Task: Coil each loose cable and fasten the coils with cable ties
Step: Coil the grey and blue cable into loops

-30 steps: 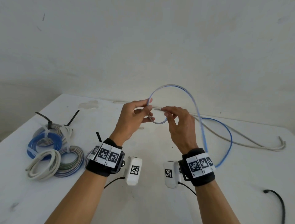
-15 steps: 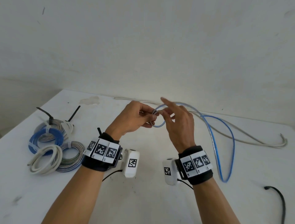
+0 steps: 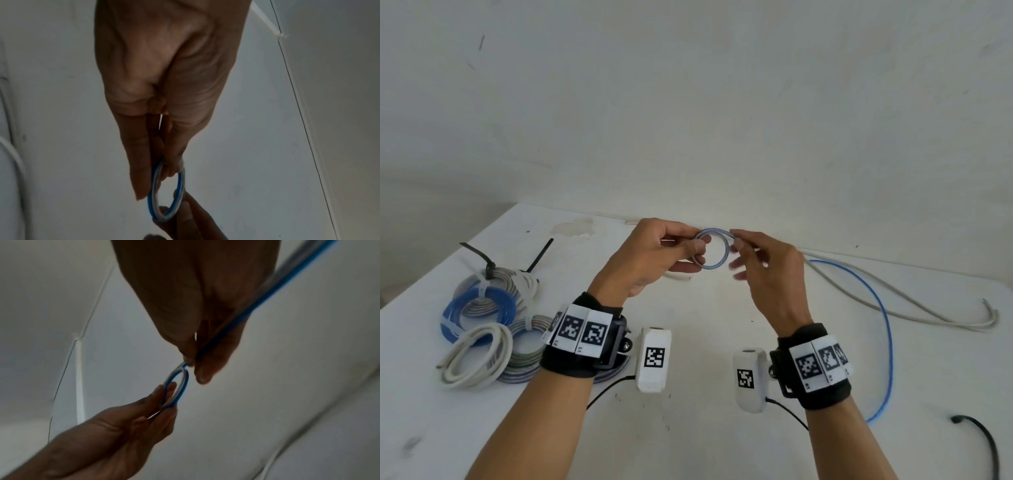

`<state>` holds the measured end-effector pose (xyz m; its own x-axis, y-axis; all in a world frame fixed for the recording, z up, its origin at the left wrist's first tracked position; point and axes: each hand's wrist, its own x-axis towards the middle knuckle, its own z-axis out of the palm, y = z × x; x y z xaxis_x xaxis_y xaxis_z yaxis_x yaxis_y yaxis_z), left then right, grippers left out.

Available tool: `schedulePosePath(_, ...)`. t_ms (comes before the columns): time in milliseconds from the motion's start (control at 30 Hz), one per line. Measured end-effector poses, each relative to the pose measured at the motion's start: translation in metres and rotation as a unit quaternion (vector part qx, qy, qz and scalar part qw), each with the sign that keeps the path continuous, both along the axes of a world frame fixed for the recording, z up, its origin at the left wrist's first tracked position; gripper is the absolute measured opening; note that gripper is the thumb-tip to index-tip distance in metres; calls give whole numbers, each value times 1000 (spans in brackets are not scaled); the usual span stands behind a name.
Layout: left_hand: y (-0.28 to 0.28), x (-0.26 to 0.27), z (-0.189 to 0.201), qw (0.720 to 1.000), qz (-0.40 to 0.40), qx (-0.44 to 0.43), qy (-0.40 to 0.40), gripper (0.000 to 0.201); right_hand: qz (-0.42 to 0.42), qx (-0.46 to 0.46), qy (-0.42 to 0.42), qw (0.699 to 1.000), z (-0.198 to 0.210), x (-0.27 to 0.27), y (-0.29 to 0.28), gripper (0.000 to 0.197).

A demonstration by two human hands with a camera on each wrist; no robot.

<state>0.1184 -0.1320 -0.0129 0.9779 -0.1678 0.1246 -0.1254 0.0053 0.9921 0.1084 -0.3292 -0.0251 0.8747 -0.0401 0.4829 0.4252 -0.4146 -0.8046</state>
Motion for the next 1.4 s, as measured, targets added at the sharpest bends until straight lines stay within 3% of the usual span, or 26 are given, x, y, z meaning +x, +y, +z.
schedulePosePath(133,-2,-4,6,998,2,-55,4,18,32,142,15,989,4,-6,7,13)
schedulePosePath(300,-1,-6,8,998,-2,-68,9,18,69,188,29,979,1,-6,9,17)
schedulePosePath(500,1,-5,5,1000,-8,23,-5,26,94,96,33,990,3,-3,-4,13)
schedulePosePath(700,1,-7,6,993,-33,116,-3,14,127,22,56,990,3,0,-9,12)
schedulePosePath(900,1,-6,9,1000,21,-7,-18,17,90,89,18,992,10,-5,-7,18)
schedulePosePath(1000,-1,-6,12,995,45,-85,-16,17,57,150,-10,987,11,-7,0,9)
schedulePosePath(1133,-9,-7,12,987,60,-149,-7,22,63,195,-13,979,7,-10,13,15)
schedulePosePath(1267,-7,-8,11,994,26,-102,-20,29,83,172,2,982,7,-9,3,15)
schedulePosePath(1333,-3,-8,12,998,6,-47,-33,38,119,113,12,986,9,-7,-4,15)
schedulePosePath(1400,-2,-11,12,999,-37,13,-29,31,142,44,11,989,10,-7,-8,16)
